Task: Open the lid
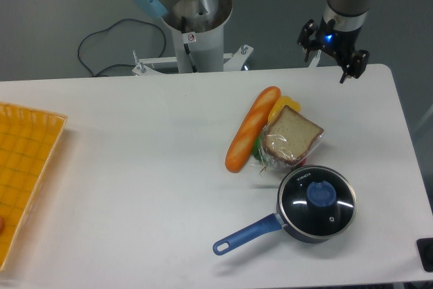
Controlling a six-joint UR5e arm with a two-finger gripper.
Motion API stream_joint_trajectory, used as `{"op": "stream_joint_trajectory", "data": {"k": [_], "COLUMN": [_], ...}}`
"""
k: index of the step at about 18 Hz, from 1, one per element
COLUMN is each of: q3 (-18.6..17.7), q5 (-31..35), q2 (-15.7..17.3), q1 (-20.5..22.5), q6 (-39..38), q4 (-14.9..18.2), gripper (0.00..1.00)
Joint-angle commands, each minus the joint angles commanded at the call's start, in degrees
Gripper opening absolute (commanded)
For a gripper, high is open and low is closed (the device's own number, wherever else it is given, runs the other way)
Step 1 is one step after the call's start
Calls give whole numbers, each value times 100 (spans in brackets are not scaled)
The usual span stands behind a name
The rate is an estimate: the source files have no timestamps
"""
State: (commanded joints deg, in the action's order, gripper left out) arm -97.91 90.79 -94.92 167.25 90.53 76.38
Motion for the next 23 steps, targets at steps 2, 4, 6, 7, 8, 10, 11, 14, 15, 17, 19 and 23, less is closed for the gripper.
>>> {"op": "stream_joint_trajectory", "data": {"k": [2, 4, 6, 7, 8, 10, 11, 14, 15, 17, 19, 23], "q3": [0, 9, 9, 9, 17, -17, 0, -17, -26, -62, -123, 297], "q5": [0, 0, 26, 26, 35, 61, 70, 44, 0, -96, -184, 96], "q2": [0, 0, 0, -9, -17, -9, -9, 18, 26, 26, 18, -192], "q1": [0, 0, -17, -17, -26, -26, -18, -9, 0, -26, -61, -377], "q6": [-9, -18, -53, -53, -53, -53, -61, -62, -62, -62, -70, -605], "q4": [0, 9, 26, 61, 88, 44, 35, 44, 44, 35, 0, -36], "gripper": [100, 100, 100, 100, 100, 100, 100, 100, 100, 100, 100, 100]}}
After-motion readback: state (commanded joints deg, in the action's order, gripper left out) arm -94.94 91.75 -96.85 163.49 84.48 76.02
